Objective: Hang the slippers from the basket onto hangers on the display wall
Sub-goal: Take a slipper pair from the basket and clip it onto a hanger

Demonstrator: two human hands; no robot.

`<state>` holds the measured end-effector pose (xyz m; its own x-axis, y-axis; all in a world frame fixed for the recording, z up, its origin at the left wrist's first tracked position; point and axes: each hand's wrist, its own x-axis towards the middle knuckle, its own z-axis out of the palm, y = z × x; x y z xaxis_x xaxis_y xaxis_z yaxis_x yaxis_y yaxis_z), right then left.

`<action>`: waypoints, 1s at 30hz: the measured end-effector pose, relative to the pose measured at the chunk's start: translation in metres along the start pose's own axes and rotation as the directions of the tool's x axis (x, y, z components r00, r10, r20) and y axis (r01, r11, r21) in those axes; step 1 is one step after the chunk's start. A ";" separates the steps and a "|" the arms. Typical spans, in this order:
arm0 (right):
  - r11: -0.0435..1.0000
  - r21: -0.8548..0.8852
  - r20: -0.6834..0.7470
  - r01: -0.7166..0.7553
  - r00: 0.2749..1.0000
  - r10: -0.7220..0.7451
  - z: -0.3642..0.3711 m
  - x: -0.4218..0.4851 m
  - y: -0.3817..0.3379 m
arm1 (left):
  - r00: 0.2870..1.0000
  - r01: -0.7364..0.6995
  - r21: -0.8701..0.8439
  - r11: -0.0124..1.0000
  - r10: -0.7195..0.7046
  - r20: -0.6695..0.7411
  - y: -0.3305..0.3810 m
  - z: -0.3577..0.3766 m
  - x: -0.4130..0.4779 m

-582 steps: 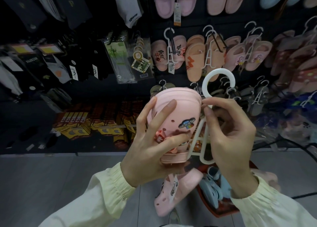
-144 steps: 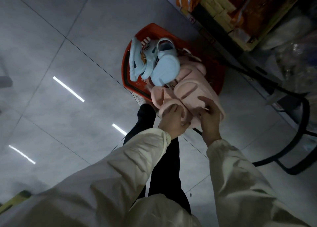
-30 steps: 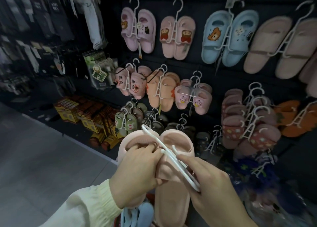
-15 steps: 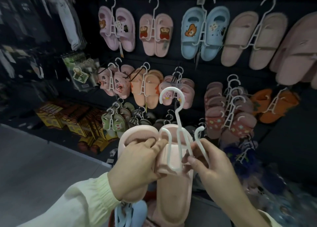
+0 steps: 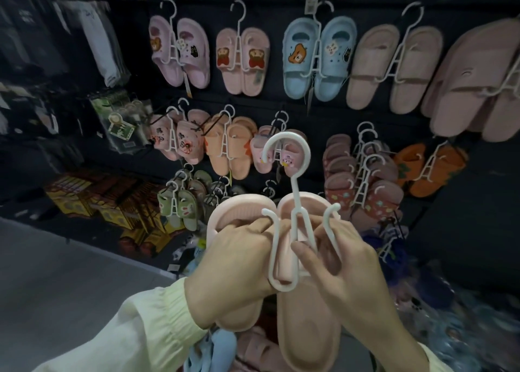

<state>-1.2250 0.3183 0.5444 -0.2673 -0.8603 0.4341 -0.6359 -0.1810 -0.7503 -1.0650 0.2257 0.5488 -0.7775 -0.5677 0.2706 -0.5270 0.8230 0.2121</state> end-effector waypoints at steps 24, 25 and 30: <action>0.988 0.071 0.024 -0.135 0.991 0.134 0.012 -0.006 0.037 | 0.973 0.001 0.139 0.990 -0.033 0.229 -0.009 -0.016 -0.018; 0.988 0.073 0.030 -0.136 0.990 0.134 0.011 -0.008 0.037 | 0.976 0.006 0.135 0.991 -0.036 0.216 -0.010 -0.017 -0.018; 0.994 0.059 0.007 -0.090 0.996 0.090 0.014 -0.015 0.029 | 0.980 0.061 0.106 0.993 -0.080 0.180 -0.014 -0.023 -0.018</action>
<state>-1.2287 0.3189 0.5094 -0.3186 -0.8763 0.3615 -0.5655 -0.1303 -0.8144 -1.0357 0.2237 0.5624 -0.7820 -0.6182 0.0798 -0.6070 0.7843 0.1280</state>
